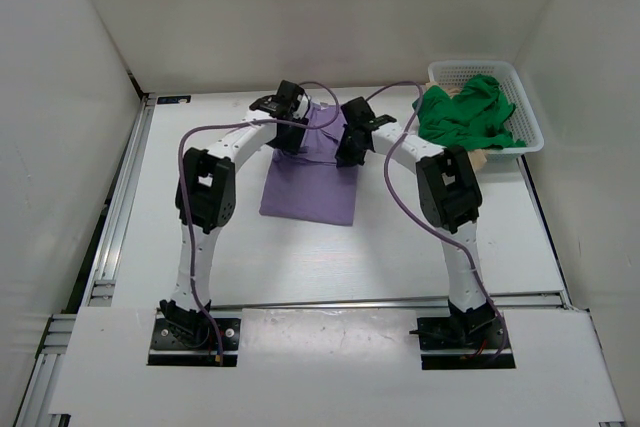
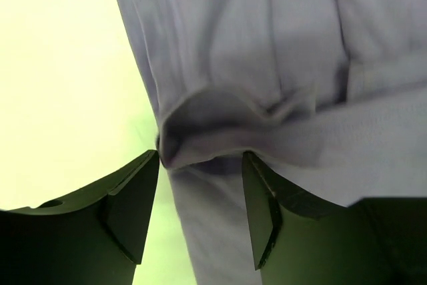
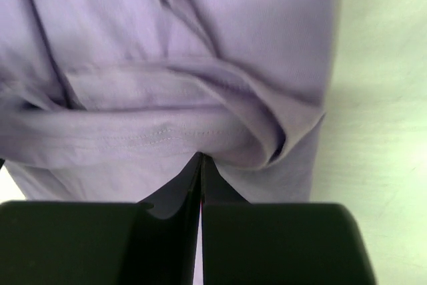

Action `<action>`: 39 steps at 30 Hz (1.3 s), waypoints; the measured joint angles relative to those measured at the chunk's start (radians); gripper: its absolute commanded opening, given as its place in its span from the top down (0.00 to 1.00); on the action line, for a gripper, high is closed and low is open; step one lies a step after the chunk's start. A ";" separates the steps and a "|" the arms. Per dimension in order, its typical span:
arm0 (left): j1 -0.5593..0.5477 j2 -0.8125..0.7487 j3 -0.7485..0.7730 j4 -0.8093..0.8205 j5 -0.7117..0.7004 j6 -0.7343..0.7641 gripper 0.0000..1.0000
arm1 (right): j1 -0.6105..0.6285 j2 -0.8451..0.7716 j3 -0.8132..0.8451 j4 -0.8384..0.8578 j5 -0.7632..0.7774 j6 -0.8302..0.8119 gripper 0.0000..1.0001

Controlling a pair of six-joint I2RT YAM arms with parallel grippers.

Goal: Fold and stack the t-shirts
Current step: Fold the folded rectangular tshirt in 1/3 of the way

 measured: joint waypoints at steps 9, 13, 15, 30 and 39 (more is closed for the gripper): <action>0.027 0.171 0.162 0.024 -0.059 0.000 0.30 | -0.055 0.053 0.140 0.000 0.086 0.008 0.98; 0.053 0.189 0.202 0.016 -0.065 0.001 0.25 | -0.074 0.058 0.183 0.000 0.112 0.003 0.98; 0.068 0.188 0.233 0.016 -0.069 0.001 0.22 | -0.081 0.057 0.190 0.003 0.120 -0.007 0.97; 0.063 -0.087 -0.072 0.037 0.108 0.000 0.76 | -0.037 -0.121 -0.083 0.024 0.026 -0.077 0.99; 0.023 0.010 -0.089 0.019 0.129 0.002 0.67 | -0.020 0.034 0.042 0.034 -0.042 -0.044 0.99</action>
